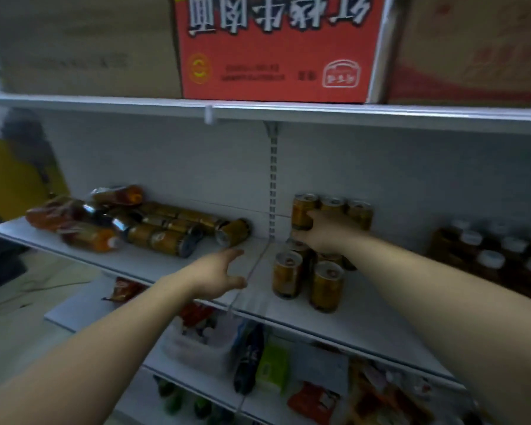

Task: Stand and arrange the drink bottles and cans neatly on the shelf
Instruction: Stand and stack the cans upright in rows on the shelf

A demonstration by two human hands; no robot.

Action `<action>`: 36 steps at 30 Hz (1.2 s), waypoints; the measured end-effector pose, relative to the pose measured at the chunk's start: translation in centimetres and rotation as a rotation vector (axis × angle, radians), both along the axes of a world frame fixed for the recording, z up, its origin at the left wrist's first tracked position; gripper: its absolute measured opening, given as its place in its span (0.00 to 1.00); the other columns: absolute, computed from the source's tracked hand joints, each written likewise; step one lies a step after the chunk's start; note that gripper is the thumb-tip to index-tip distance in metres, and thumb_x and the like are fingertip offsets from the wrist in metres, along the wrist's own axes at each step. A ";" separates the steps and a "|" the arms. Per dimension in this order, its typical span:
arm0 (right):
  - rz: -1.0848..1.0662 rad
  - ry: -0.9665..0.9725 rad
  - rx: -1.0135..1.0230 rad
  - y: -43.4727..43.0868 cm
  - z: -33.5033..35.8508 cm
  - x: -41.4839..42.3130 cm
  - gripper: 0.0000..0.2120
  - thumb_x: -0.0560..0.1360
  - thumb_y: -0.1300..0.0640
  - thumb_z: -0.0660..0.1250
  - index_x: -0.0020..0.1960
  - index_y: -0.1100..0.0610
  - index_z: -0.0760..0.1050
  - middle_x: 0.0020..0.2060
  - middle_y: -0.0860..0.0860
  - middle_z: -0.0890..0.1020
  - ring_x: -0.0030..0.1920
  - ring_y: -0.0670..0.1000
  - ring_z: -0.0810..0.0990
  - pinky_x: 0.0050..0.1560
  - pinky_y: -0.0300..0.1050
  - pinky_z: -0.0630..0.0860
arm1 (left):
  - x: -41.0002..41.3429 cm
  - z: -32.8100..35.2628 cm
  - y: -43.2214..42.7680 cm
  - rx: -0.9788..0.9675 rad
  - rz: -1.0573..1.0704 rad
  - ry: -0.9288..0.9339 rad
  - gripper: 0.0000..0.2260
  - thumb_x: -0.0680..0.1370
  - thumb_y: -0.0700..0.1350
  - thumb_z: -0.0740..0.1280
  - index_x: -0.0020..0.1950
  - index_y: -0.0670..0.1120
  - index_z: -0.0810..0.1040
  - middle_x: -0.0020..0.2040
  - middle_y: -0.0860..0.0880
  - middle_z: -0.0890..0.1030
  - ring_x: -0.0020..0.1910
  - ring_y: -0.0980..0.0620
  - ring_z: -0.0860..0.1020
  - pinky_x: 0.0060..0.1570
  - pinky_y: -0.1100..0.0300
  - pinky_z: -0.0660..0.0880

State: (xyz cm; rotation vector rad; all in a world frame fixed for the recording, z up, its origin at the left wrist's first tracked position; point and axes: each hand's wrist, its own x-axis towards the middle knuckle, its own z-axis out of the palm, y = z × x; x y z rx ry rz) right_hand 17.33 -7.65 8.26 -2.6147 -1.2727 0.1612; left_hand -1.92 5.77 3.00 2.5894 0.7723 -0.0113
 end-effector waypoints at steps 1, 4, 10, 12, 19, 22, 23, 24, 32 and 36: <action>0.009 0.025 -0.005 2.2 -0.3 -1.3 0.30 0.75 0.36 0.61 0.71 0.50 0.66 0.68 0.53 0.73 0.61 0.56 0.75 0.59 0.48 0.74 | -1.6 -0.3 2.0 0.006 0.021 0.014 0.33 0.77 0.56 0.66 0.77 0.52 0.54 0.77 0.50 0.58 0.73 0.49 0.63 0.67 0.56 0.65; 0.038 0.063 -0.028 8.1 -1.6 -4.7 0.35 0.75 0.35 0.61 0.75 0.53 0.60 0.72 0.55 0.68 0.67 0.58 0.71 0.63 0.51 0.72 | -6.0 -0.8 7.3 0.020 0.073 0.057 0.34 0.76 0.57 0.66 0.77 0.52 0.54 0.78 0.49 0.57 0.74 0.48 0.61 0.70 0.54 0.63; 0.116 0.090 -0.052 16.7 -5.1 -9.2 0.33 0.76 0.38 0.63 0.75 0.53 0.62 0.69 0.55 0.71 0.63 0.57 0.74 0.53 0.46 0.72 | -11.2 -2.4 15.5 -0.019 0.188 0.098 0.34 0.76 0.56 0.66 0.77 0.50 0.55 0.76 0.48 0.61 0.71 0.48 0.67 0.68 0.53 0.66; 0.130 0.085 -0.075 19.0 -6.1 -9.9 0.35 0.76 0.39 0.63 0.77 0.54 0.59 0.73 0.55 0.67 0.68 0.57 0.70 0.61 0.47 0.71 | -11.8 -3.1 17.8 -0.031 0.216 0.096 0.34 0.76 0.56 0.66 0.77 0.49 0.55 0.76 0.48 0.62 0.69 0.48 0.70 0.67 0.52 0.67; 0.215 0.080 -0.091 27.3 -10.1 -10.1 0.37 0.77 0.40 0.63 0.78 0.53 0.53 0.75 0.56 0.60 0.73 0.59 0.62 0.68 0.52 0.66 | -9.9 -5.4 24.5 0.147 0.209 0.127 0.32 0.77 0.53 0.66 0.77 0.48 0.56 0.77 0.47 0.60 0.72 0.46 0.64 0.69 0.52 0.65; 0.286 0.036 -0.040 30.2 -12.2 -9.7 0.38 0.77 0.42 0.63 0.79 0.54 0.50 0.77 0.54 0.54 0.75 0.58 0.57 0.69 0.53 0.63 | -8.1 -6.0 27.5 0.280 0.186 0.113 0.33 0.77 0.49 0.66 0.78 0.50 0.53 0.78 0.47 0.53 0.77 0.46 0.52 0.74 0.48 0.55; 0.312 0.000 -0.029 30.7 -12.9 -9.5 0.38 0.78 0.41 0.63 0.79 0.54 0.49 0.77 0.55 0.55 0.75 0.58 0.56 0.69 0.52 0.62 | -7.6 -6.2 28.5 0.311 0.169 0.137 0.33 0.78 0.46 0.64 0.78 0.50 0.50 0.79 0.48 0.49 0.77 0.47 0.48 0.75 0.47 0.51; 0.336 -0.038 -0.025 31.1 -13.6 -9.4 0.38 0.78 0.40 0.62 0.79 0.54 0.49 0.77 0.55 0.55 0.74 0.58 0.56 0.69 0.52 0.62 | -7.2 -6.4 29.5 0.338 0.147 0.170 0.33 0.79 0.44 0.62 0.78 0.50 0.46 0.79 0.48 0.45 0.77 0.48 0.44 0.75 0.48 0.47; 0.229 -0.046 -0.092 30.3 -14.2 -9.1 0.39 0.73 0.39 0.66 0.76 0.52 0.53 0.68 0.55 0.60 0.68 0.57 0.61 0.61 0.49 0.67 | -5.1 -7.3 33.4 0.544 -0.035 0.239 0.37 0.76 0.51 0.66 0.78 0.52 0.47 0.74 0.44 0.54 0.75 0.42 0.53 0.73 0.48 0.52; 0.120 -0.067 -0.191 29.5 -13.5 -10.0 0.39 0.70 0.36 0.67 0.73 0.52 0.56 0.68 0.53 0.63 0.67 0.57 0.64 0.64 0.53 0.66 | -4.8 -7.3 34.2 0.515 -0.204 0.188 0.37 0.74 0.57 0.68 0.77 0.53 0.52 0.76 0.47 0.56 0.75 0.44 0.54 0.72 0.49 0.54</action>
